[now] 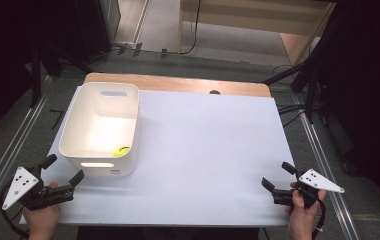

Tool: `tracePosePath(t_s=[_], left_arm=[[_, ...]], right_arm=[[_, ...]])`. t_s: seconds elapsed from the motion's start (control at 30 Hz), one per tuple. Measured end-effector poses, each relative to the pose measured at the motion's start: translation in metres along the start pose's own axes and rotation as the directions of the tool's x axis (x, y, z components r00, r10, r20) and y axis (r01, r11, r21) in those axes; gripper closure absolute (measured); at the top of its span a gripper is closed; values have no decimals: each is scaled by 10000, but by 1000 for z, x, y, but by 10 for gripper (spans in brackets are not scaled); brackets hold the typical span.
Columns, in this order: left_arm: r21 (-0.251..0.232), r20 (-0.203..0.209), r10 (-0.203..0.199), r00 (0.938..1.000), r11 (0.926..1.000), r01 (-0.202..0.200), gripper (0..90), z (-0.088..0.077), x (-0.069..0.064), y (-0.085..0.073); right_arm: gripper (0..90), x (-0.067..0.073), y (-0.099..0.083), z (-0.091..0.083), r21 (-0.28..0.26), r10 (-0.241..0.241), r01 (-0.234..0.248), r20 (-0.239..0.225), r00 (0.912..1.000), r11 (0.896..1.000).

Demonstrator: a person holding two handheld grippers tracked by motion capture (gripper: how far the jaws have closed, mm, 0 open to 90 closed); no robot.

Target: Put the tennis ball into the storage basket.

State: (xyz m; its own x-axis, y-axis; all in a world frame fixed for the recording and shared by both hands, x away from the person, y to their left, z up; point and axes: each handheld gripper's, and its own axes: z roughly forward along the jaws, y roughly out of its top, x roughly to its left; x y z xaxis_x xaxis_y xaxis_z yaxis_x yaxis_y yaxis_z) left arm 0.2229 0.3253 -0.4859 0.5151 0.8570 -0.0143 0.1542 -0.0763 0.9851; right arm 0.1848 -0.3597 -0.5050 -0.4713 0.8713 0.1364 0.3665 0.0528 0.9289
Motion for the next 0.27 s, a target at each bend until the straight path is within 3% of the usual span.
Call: tracePosePath(t_s=[0.1,0.27], left_arm=[[55,-20,60,10000,10000,-60,0,1,-1,0],[164,-114,183,9998,9997,-181,0,2,-3,0]], right_arm=[[0,-3,-2,-4,-156,-61,63,89,9999,9999],[0,-8,-6,-6,-237,258,-255,92,9996,9994]])
